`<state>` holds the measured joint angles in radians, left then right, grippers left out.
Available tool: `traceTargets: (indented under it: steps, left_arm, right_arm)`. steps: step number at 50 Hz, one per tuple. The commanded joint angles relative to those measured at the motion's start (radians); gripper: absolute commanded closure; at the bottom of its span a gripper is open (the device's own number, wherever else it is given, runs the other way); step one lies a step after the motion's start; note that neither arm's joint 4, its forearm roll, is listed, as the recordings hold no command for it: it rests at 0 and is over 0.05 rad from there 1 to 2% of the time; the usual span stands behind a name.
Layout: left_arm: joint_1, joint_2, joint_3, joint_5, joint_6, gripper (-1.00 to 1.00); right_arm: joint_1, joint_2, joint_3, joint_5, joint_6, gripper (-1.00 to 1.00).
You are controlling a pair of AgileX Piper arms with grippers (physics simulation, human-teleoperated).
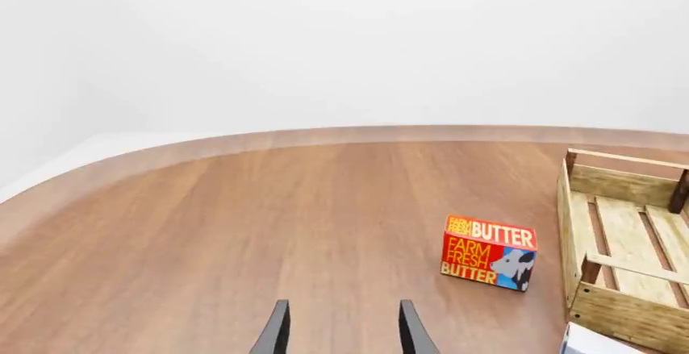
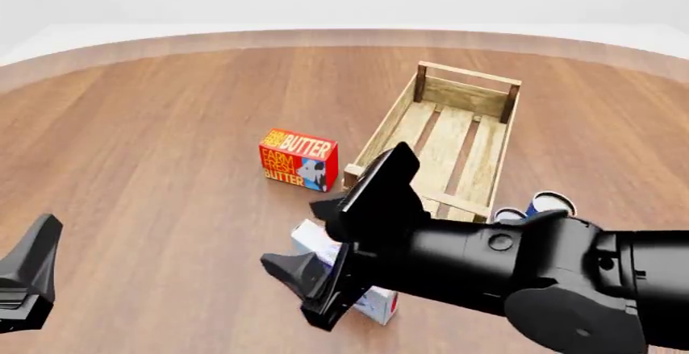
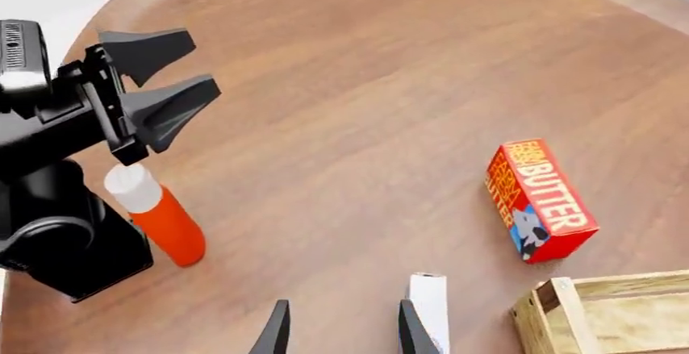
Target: Pick up the ketchup, and put it in the wooden tray.
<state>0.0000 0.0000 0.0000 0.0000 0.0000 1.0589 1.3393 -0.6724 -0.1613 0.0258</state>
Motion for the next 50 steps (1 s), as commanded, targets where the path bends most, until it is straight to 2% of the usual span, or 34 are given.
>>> traceTargets:
  steps: [1,12,14,15,16,20,33,50]
  left_arm:
    - [0.0,0.0,0.0,0.0,0.0,-1.0]
    - [0.0,0.0,0.0,0.0,0.0,-1.0]
    - [0.0,0.0,0.0,0.0,0.0,-1.0]
    - [0.0,0.0,0.0,0.0,0.0,-1.0]
    - [0.0,0.0,0.0,0.0,0.0,-1.0]
    - [0.0,0.0,0.0,0.0,0.0,-1.0]
    - [0.0,0.0,0.0,0.0,0.0,-1.0]
    - [0.0,0.0,0.0,0.0,0.0,-1.0]
  right_arm:
    - [0.067,0.103,-0.121,0.046,-0.007,-1.0]
    - [0.128,0.201,-0.221,0.081,-0.038,-1.0]
    - [0.134,0.217,-0.239,0.086,-0.054,-1.0]
    - [0.118,0.213,-0.24,0.08,-0.09,-1.0]
    - [0.121,0.221,-0.249,0.082,-0.099,-1.0]
    - [0.129,0.239,-0.266,0.079,-0.103,-1.0]
    - [0.249,0.379,-0.384,0.105,-0.093,-1.0]
    - [0.324,0.455,-0.481,0.146,-0.111,-1.0]
